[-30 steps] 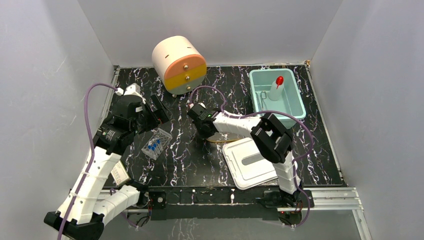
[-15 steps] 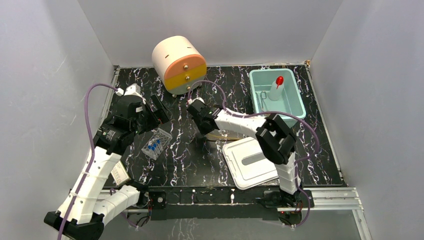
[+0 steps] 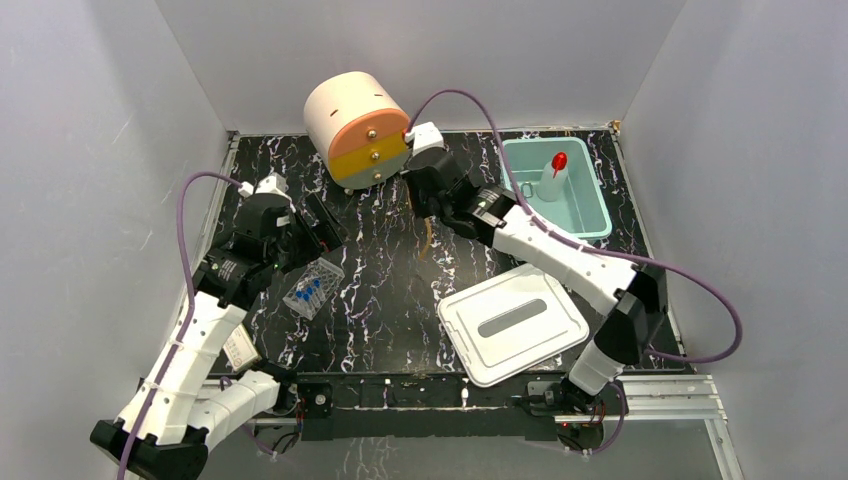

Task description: Organize the chemistry lab equipment

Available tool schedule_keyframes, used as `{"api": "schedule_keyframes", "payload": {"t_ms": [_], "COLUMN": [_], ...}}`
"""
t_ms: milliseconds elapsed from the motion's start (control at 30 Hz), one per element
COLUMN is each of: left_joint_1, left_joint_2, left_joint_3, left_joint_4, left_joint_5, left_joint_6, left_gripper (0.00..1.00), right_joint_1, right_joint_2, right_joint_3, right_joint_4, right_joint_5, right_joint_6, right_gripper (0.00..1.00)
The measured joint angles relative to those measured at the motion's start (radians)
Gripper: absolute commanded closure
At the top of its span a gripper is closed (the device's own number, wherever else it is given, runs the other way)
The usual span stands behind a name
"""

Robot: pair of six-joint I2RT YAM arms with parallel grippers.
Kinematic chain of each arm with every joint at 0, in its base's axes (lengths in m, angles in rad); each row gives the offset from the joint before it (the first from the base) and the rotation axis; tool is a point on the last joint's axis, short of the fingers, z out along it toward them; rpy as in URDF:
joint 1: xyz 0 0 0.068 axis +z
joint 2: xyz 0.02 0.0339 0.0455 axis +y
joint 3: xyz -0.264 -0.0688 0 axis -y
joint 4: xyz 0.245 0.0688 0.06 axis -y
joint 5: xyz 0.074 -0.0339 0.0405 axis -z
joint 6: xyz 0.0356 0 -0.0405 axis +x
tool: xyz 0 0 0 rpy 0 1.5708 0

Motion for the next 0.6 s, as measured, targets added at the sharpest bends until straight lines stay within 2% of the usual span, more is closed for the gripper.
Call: {"api": "schedule_keyframes", "payload": {"t_ms": [400,600], "left_joint_1": [0.000,0.000], "left_joint_2": [0.016,0.017], "left_joint_3": [-0.019,-0.019], "left_joint_4": [0.053,0.067], "left_joint_5": [0.117,0.144], "left_joint_6": [-0.002,0.003], "left_gripper": [0.02,0.02], "right_joint_1": [-0.031,-0.133], "right_joint_2": [-0.089,-0.159], "right_joint_3": [0.078,0.094], "right_joint_4": [0.014,0.032], "right_joint_5": [0.111,0.148], "right_joint_6": [-0.123,-0.196], "right_gripper": [1.00,1.00]}}
